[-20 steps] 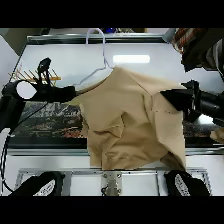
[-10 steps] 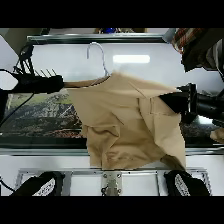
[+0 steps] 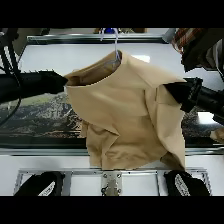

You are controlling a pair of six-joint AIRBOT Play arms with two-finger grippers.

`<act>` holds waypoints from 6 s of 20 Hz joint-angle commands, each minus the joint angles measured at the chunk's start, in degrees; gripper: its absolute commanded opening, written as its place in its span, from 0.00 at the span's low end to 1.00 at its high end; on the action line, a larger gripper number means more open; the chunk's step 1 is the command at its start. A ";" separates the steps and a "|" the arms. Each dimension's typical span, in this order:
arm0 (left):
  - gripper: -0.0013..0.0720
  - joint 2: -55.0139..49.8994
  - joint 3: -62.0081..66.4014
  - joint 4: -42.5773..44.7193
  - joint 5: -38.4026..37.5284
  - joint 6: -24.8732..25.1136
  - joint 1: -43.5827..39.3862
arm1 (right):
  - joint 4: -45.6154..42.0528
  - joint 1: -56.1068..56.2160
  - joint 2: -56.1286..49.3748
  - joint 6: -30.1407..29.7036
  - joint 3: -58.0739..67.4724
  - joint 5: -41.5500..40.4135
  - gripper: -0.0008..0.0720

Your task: Fold the clothes and pants, and hang the long-sleeved shirts on hangers.

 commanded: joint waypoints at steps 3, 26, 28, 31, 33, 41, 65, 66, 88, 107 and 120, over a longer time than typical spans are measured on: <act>0.04 5.16 -7.82 -0.57 6.19 -0.57 -12.50 | 7.72 0.02 0.17 -0.46 0.02 -3.13 0.03; 0.04 -5.57 7.06 -0.52 6.34 0.09 -7.96 | -3.28 -0.11 11.08 -18.32 4.02 -68.70 0.03; 0.04 -5.57 7.06 -0.52 6.36 0.09 -7.96 | -4.24 -0.11 11.96 -18.82 4.02 -78.16 0.03; 0.04 -5.57 7.06 -0.52 6.38 0.11 -7.96 | -4.22 -0.11 13.05 -26.53 4.04 -88.52 0.03; 0.04 -5.57 7.06 -0.50 6.40 0.15 -7.96 | -4.31 -0.11 13.29 -29.07 4.59 -94.55 0.03; 0.04 -5.57 7.06 -0.52 6.38 0.74 -7.96 | -9.29 -10.64 4.35 -25.14 18.75 -93.50 0.03; 0.04 -5.55 7.06 -0.52 6.51 2.10 -7.96 | 17.35 -37.62 -2.16 -32.46 22.32 -87.06 0.04; 0.04 -5.55 7.06 -0.52 6.82 2.10 -7.96 | 17.35 -37.62 -1.79 -32.46 21.79 -87.38 0.04; 0.04 -5.53 7.06 -0.52 8.07 6.56 -7.96 | 21.64 -37.62 8.76 -32.52 18.43 -97.35 0.06; 0.04 -5.57 7.06 -0.52 7.74 6.54 -7.96 | 18.08 -37.20 5.75 -20.28 18.47 -20.59 0.92; 0.04 -10.23 6.91 -0.61 6.03 6.51 -7.96 | -30.58 25.29 -8.48 2.58 18.43 -15.21 0.91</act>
